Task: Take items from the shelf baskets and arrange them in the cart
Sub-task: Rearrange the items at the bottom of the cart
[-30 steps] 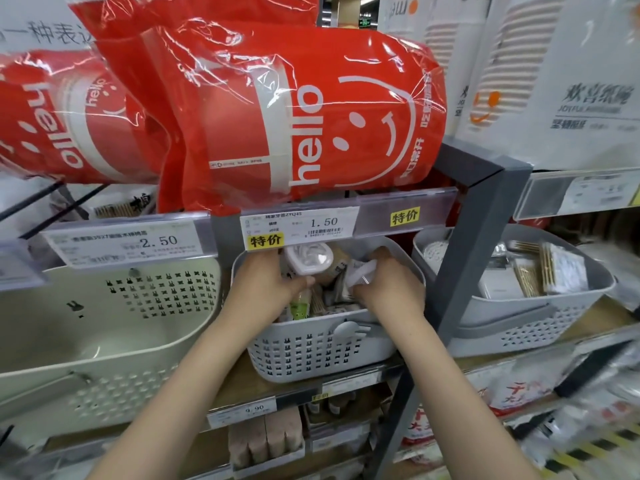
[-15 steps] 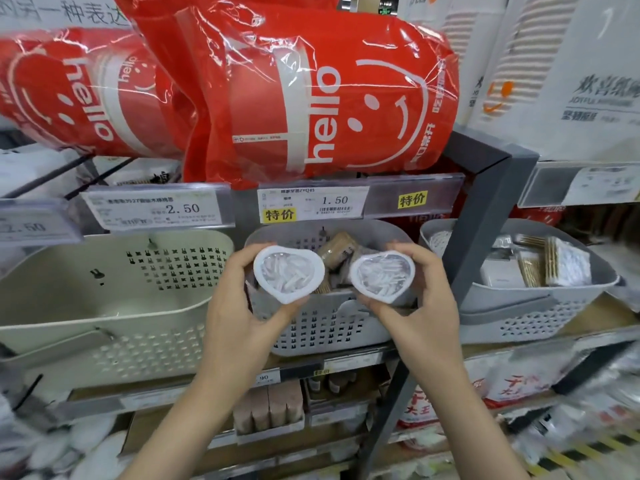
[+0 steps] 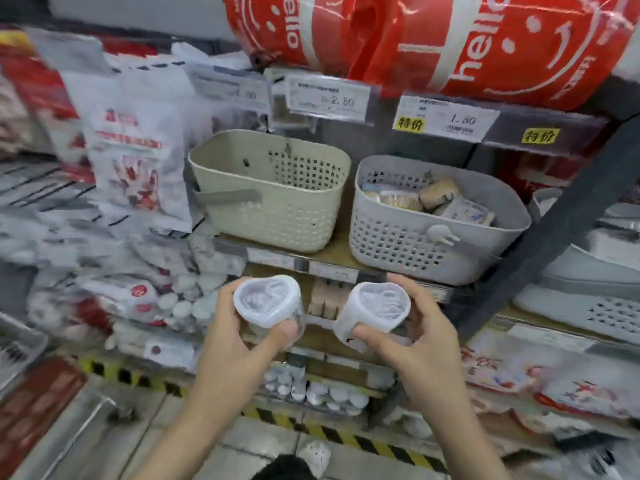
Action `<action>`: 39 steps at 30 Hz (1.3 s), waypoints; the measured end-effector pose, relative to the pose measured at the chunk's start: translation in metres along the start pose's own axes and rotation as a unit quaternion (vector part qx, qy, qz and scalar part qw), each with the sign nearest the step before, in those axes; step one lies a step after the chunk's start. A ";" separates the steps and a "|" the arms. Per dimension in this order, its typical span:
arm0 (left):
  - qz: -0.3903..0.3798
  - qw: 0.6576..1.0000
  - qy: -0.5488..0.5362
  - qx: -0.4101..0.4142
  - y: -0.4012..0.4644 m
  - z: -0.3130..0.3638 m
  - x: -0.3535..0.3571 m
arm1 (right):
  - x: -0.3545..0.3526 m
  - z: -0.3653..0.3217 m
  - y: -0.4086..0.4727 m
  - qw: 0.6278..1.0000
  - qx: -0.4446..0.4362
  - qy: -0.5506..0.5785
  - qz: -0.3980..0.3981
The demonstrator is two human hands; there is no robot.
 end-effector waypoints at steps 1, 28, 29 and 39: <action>0.019 1.000 -0.003 -0.023 -0.018 -0.006 -0.011 | 0.012 0.002 -0.006 1.000 0.006 0.009 -0.020; 0.458 0.852 -0.154 -0.199 -0.323 -0.111 -0.396 | 0.530 -0.088 -0.056 0.839 -0.012 0.023 -0.544; 0.463 0.850 -0.151 -0.202 -0.330 -0.113 -0.412 | 0.544 -0.091 -0.058 0.835 -0.011 0.021 -0.550; 0.541 0.786 -0.175 -0.242 -0.353 -0.156 -0.487 | 0.622 -0.071 -0.034 0.807 0.058 -0.033 -0.587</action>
Point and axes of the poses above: each hand's wrist, its own y-axis towards the middle knuckle, its own x-axis out of the palm, z = x × y, the point moved 5 cm from there along y, towards the middle knuckle, and after that the axes turned 11 degrees about -z, right-handed, at the moved point
